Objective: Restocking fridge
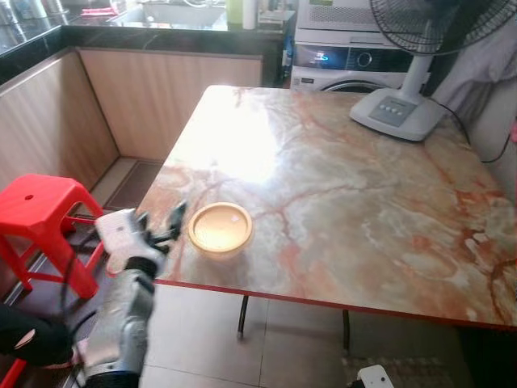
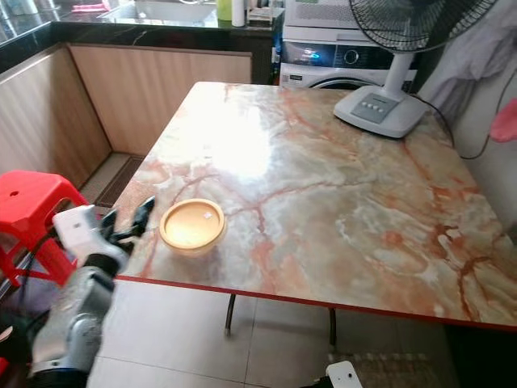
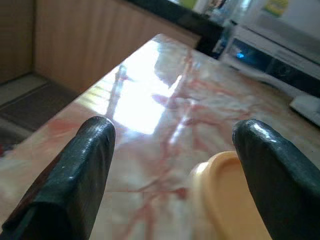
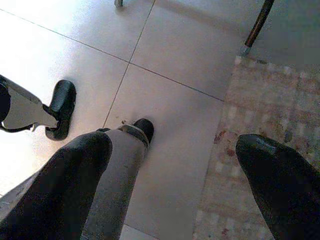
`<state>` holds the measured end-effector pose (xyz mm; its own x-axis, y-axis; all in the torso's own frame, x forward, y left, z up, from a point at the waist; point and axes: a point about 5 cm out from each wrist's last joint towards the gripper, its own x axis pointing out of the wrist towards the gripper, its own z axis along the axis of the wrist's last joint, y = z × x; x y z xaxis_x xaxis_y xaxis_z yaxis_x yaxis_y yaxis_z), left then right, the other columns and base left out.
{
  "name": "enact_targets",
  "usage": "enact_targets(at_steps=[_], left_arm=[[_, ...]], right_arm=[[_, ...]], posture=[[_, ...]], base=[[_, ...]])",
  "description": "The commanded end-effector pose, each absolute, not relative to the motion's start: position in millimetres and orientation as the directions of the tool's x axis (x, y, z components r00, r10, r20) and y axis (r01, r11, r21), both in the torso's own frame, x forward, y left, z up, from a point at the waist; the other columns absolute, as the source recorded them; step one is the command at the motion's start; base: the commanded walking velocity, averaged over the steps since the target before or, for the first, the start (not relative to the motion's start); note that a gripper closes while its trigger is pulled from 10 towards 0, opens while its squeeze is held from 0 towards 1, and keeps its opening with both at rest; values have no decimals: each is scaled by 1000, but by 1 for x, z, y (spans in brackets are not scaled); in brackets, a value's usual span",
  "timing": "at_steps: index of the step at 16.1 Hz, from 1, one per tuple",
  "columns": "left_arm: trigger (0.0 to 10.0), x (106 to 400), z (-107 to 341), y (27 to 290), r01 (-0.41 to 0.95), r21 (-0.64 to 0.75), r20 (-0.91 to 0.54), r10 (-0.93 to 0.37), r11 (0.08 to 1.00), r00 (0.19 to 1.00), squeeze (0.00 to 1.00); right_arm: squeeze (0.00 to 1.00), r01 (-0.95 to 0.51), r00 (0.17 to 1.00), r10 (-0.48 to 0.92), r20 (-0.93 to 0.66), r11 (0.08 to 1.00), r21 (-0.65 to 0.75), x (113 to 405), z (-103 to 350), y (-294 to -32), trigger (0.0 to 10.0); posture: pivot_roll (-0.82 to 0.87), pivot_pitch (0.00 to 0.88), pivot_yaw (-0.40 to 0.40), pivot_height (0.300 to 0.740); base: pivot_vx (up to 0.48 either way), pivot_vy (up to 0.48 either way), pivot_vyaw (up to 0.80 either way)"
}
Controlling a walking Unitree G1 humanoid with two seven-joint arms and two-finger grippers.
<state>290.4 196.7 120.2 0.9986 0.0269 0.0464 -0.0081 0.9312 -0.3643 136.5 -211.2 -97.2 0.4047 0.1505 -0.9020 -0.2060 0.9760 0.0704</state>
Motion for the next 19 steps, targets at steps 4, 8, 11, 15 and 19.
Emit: enact_targets(at_steps=[4, 8, 11, 15, 19], left_arm=[[10000, 296, 118, 207, 16, -396, 17, -10, 918, 1000, 1000], [10000, 306, 114, 207, 69, -388, -11, -80, 919, 997, 0], [10000, 313, 113, 206, 124, -391, -27, -146, 912, 989, 0], [10000, 324, 107, 200, 206, -408, -55, -249, 890, 967, 0], [10000, 329, 101, 189, 255, -458, -63, -317, 852, 946, 0]], right_arm=[[0, -224, 405, 151, -902, 973, 62, 137, -97, -213, 10000], [0, -236, 403, 150, -903, 970, 56, 137, -96, -214, 10000], [0, -239, 405, 149, -902, 970, 53, 138, -96, -214, 10000], [0, -247, 408, 145, -901, 968, 44, 139, -95, -215, 10000], [0, -254, 410, 142, -901, 967, 37, 140, -95, -215, 10000]], posture=[[51, 0, -27, 740], [49, 0, -33, 740], [42, 0, -37, 740], [32, 0, -39, 740], [31, 0, -42, 740]], base=[[0, 0, 0], [0, 0, 0], [0, 0, 0], [0, 0, 0], [0, 0, 0]])
